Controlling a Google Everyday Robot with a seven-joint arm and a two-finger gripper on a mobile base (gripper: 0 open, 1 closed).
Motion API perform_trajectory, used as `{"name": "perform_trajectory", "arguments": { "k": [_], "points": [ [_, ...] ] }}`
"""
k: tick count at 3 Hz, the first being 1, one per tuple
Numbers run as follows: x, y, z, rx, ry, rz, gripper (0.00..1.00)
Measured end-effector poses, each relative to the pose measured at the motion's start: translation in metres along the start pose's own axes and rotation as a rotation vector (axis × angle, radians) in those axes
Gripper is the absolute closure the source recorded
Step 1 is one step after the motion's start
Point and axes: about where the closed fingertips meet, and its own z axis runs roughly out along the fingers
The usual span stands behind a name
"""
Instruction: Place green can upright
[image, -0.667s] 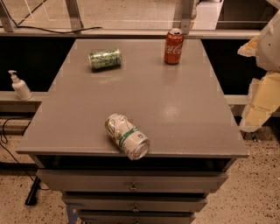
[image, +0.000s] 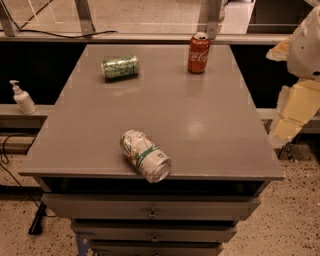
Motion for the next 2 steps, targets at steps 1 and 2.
{"name": "perform_trajectory", "arguments": {
  "k": [1,2],
  "points": [
    [-0.033,-0.021,0.013,0.025,-0.085,-0.06,0.0],
    [-0.084,-0.045,0.029,0.062,-0.187,-0.145,0.0]
  ]
}}
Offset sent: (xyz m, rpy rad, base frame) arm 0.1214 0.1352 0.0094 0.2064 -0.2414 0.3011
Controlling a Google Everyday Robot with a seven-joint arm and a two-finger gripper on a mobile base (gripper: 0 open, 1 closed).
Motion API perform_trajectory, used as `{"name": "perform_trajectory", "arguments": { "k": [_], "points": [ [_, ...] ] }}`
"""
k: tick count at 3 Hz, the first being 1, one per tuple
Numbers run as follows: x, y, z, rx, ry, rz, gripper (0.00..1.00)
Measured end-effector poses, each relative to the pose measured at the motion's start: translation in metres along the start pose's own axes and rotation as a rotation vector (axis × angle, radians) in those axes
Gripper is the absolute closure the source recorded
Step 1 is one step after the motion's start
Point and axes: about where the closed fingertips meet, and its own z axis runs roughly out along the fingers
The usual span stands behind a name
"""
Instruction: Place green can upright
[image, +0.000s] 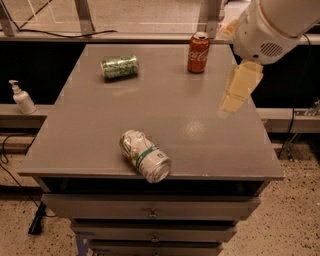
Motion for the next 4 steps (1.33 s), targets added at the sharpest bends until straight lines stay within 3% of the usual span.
{"name": "perform_trajectory", "arguments": {
  "k": [1,2,3,4],
  "points": [
    [-0.05,-0.031,0.03,0.052,-0.1,-0.078,0.0],
    [-0.05,-0.031,0.03,0.052,-0.1,-0.078,0.0],
    [-0.053,-0.046,0.035,0.097,-0.119,-0.057,0.0],
    [-0.063,-0.087,0.057,0.145,-0.157,-0.004,0.0]
  ]
}}
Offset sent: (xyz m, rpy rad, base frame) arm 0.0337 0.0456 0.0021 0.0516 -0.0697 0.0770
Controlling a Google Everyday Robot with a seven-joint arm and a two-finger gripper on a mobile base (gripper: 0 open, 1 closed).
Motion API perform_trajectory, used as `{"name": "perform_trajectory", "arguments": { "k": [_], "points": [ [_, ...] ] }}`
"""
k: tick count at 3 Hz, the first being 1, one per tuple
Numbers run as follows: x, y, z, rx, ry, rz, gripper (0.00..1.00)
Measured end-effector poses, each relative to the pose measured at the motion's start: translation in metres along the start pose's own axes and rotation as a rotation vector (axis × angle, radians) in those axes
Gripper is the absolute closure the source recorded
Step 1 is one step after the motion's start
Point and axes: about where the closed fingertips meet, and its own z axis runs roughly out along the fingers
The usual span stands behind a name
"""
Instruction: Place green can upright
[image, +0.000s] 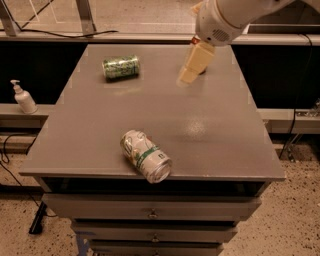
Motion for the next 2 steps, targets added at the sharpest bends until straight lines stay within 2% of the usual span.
{"name": "perform_trajectory", "arguments": {
  "k": [1,2],
  "points": [
    [-0.024,-0.043,0.048,-0.004,-0.079,0.052,0.0],
    [-0.058,-0.061,0.089,-0.044,-0.161,0.074,0.0]
  ]
}}
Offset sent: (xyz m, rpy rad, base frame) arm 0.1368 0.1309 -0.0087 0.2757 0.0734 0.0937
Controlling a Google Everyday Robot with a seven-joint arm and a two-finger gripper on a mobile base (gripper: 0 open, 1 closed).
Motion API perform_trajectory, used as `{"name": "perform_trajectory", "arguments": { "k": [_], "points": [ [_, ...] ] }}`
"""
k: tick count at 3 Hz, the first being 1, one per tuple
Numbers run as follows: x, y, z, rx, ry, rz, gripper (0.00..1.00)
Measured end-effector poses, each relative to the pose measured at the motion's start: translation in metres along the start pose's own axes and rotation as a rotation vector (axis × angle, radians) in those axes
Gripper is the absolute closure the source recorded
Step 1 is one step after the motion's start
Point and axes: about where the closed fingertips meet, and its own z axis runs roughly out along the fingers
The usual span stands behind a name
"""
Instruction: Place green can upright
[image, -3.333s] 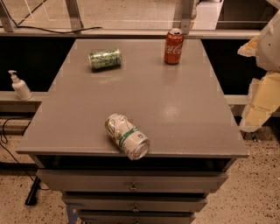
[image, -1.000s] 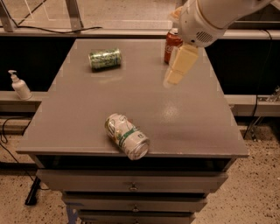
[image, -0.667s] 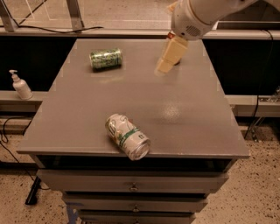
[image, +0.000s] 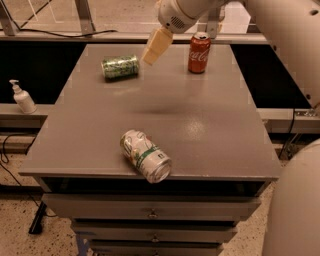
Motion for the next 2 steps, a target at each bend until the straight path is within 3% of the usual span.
{"name": "perform_trajectory", "arguments": {
  "k": [1,2],
  "points": [
    [-0.027,0.001,0.04,-0.05,-0.063,-0.006,0.0],
    [-0.04,0.011,0.073,-0.087,-0.047,-0.057,0.0]
  ]
}}
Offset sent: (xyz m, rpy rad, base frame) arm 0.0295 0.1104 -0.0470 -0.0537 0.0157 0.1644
